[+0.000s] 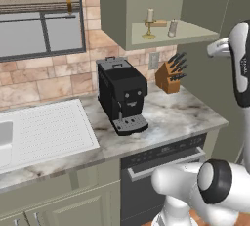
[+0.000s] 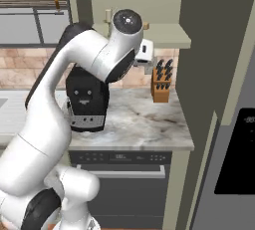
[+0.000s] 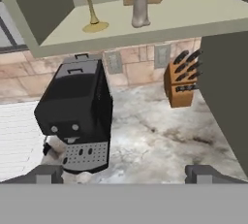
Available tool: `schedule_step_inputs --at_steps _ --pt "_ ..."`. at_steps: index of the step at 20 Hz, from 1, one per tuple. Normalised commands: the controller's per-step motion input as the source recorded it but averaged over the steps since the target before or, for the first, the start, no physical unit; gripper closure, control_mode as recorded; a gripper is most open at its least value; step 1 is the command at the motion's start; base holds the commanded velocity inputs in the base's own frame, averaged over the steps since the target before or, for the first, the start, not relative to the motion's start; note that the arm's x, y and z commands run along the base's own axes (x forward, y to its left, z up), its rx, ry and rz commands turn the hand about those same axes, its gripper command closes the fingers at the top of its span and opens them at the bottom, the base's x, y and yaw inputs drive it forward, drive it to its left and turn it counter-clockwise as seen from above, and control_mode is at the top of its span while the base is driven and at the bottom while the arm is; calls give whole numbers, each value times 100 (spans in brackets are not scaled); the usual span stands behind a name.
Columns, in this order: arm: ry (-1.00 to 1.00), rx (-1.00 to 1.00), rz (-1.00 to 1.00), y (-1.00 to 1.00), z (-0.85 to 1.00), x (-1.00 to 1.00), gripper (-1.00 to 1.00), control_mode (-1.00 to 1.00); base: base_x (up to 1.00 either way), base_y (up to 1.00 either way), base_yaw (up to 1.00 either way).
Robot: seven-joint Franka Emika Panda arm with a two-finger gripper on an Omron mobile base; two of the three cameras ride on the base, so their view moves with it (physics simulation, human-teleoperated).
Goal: Pick the candle and candle from the dining table and place them in the open cabinet. Close the cabinet after placing the objects.
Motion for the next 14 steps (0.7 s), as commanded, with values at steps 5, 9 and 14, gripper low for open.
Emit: schedule_step_inputs --at_steps 5,9,14 --pt "-6 0 0 0 20 -100 -100 -100 0 0 0" --pt "0 0 0 0 19 -100 -100 -100 0 0 0" --pt "0 0 0 0 5 -89 -100 -100 0 0 0"
